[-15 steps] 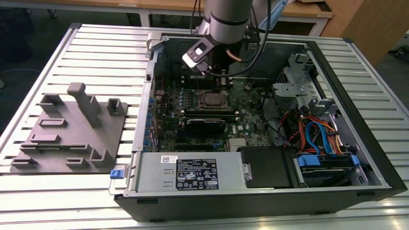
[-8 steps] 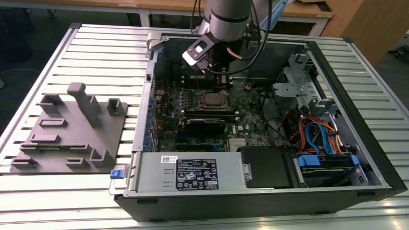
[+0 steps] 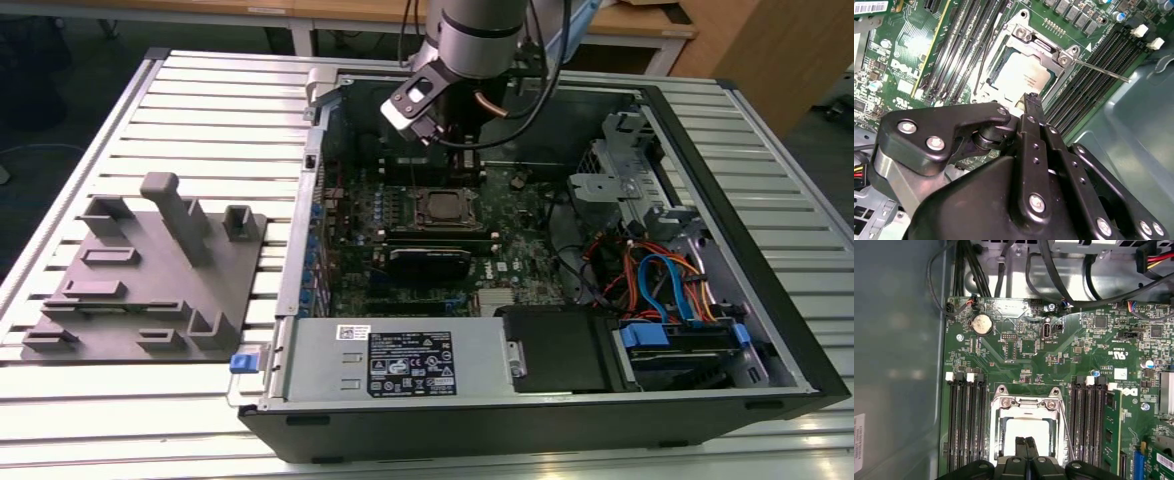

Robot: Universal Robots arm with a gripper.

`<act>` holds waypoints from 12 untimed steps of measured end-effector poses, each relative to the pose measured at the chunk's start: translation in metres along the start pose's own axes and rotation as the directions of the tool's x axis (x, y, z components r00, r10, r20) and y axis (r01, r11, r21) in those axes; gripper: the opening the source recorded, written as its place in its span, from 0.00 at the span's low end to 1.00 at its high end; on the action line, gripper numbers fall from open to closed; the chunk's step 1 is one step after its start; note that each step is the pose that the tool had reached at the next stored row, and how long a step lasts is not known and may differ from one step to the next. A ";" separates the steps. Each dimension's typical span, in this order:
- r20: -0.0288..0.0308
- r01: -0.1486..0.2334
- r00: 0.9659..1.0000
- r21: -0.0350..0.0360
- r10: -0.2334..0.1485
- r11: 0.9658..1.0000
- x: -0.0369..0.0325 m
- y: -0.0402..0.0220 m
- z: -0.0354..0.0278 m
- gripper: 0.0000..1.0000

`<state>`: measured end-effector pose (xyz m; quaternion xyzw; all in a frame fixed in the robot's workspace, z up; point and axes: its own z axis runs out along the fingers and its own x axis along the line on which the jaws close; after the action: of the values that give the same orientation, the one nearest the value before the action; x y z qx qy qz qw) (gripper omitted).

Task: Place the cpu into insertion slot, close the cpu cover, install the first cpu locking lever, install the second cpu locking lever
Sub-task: 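Install the first cpu locking lever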

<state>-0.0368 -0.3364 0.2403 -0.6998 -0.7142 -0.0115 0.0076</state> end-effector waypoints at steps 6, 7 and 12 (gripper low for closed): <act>0.000 0.000 1.000 0.000 0.000 1.000 0.0002 0.0000 -0.0070 0.10; 0.000 0.000 1.000 0.000 0.000 1.000 0.0002 0.0001 -0.0081 0.10; 0.000 0.000 1.000 0.000 0.000 1.000 0.0004 0.0001 -0.0145 0.10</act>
<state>-0.0368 -0.3364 0.2548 -0.6999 -0.7142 -0.0115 0.0076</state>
